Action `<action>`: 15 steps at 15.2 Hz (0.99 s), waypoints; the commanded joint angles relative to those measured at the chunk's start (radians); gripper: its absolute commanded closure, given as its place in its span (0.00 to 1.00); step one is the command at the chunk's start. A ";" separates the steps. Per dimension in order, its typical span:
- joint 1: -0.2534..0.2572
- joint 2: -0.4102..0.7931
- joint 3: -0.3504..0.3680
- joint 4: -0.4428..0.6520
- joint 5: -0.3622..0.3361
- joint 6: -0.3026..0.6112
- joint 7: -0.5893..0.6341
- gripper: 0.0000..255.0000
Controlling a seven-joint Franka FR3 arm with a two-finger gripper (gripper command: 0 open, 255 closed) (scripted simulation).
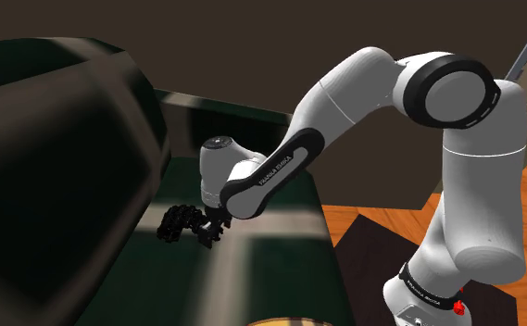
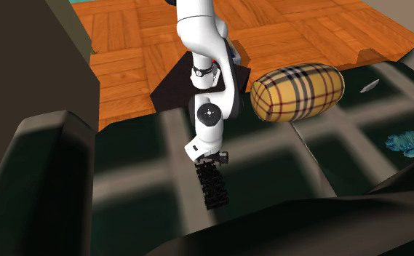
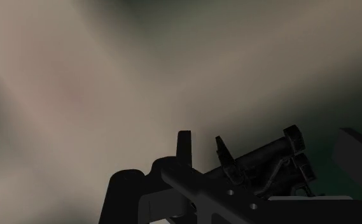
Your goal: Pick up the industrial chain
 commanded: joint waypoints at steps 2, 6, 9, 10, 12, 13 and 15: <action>0.000 0.001 -0.001 -0.003 -0.001 0.005 0.000 1.00; 0.000 0.001 -0.001 -0.003 -0.001 0.005 0.000 1.00; 0.000 0.001 -0.001 -0.003 -0.001 0.005 0.000 1.00; 0.001 0.003 -0.001 -0.001 -0.002 0.005 0.001 1.00; -0.003 -0.018 0.004 -0.001 0.007 -0.016 -0.004 1.00; -0.005 -0.028 0.007 0.001 0.011 -0.027 -0.007 1.00; -0.008 -0.048 0.011 0.003 0.019 -0.049 -0.012 1.00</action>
